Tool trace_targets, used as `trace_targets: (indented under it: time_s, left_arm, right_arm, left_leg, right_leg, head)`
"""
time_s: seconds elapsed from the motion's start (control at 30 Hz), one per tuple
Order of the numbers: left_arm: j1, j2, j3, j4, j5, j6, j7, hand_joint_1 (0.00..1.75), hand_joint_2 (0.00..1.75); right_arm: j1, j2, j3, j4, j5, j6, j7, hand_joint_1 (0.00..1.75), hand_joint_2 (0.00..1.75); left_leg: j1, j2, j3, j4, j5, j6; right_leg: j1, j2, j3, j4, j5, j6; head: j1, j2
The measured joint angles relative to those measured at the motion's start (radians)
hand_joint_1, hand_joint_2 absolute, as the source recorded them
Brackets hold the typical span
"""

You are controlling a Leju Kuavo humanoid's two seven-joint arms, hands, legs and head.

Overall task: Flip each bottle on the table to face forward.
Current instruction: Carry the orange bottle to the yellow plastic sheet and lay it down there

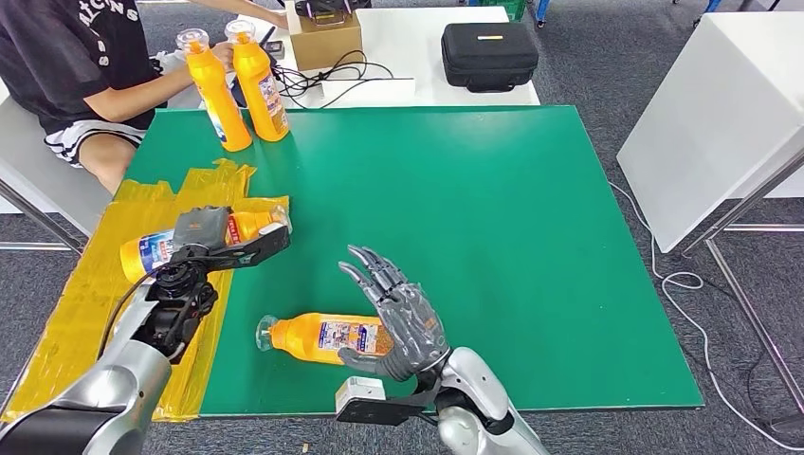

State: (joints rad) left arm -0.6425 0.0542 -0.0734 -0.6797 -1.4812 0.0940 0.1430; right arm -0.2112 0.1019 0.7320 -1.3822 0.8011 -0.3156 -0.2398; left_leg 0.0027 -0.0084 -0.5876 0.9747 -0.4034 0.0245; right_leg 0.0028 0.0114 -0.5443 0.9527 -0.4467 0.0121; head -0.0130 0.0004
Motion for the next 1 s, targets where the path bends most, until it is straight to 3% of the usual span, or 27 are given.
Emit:
trace_targets:
  time_s: [0.03,0.2,0.43,0.57,0.77,1.0]
  left_arm:
    - [-0.002,0.0,0.003,0.012,-0.003,-0.007,0.005,0.0,1.75]
    - [-0.006,-0.001,0.015,0.067,-0.023,-0.041,0.025,0.0,1.75]
    - [-0.007,-0.001,0.02,0.1,-0.029,-0.047,0.029,0.0,1.75]
    - [-0.011,-0.002,0.022,0.116,-0.04,-0.08,0.037,0.0,0.0]
    - [-0.015,-0.005,0.023,0.134,-0.049,-0.068,0.034,0.0,0.0]
    - [0.008,-0.037,0.033,0.05,0.034,-0.03,-0.067,0.0,0.0]
  right_arm:
    - [0.001,0.0,0.0,-0.001,0.018,0.016,0.013,0.0,1.75]
    - [0.003,0.0,0.0,-0.008,0.11,0.093,0.09,0.0,1.75]
    - [0.003,0.0,0.001,-0.008,0.126,0.104,0.105,0.0,1.75]
    - [0.002,-0.001,0.001,-0.008,0.182,0.131,0.143,0.0,1.75]
    - [0.006,-0.018,0.001,-0.012,0.255,0.143,0.187,0.0,1.75]
    - [0.025,-0.064,0.001,-0.041,0.355,0.181,0.254,0.0,1.75]
  left_leg:
    - [0.0,0.0,0.0,0.0,0.0,0.0]
    - [0.0,0.0,0.0,0.0,0.0,0.0]
    - [0.0,0.0,0.0,0.0,0.0,0.0]
    - [0.0,0.0,0.0,0.0,0.0,0.0]
    - [0.0,0.0,0.0,0.0,0.0,0.0]
    - [0.0,0.0,0.0,0.0,0.0,0.0]
  right_leg:
    - [0.0,0.0,0.0,0.0,0.0,0.0]
    - [0.0,0.0,0.0,0.0,0.0,0.0]
    - [0.0,0.0,0.0,0.0,0.0,0.0]
    - [0.0,0.0,0.0,0.0,0.0,0.0]
    - [0.0,0.0,0.0,0.0,0.0,0.0]
    - [0.0,0.0,0.0,0.0,0.0,0.0]
  head:
    - [0.0,0.0]
    - [0.0,0.0]
    - [0.0,0.0]
    - [0.0,0.0]
    - [0.0,0.0]
    - [0.0,0.0]
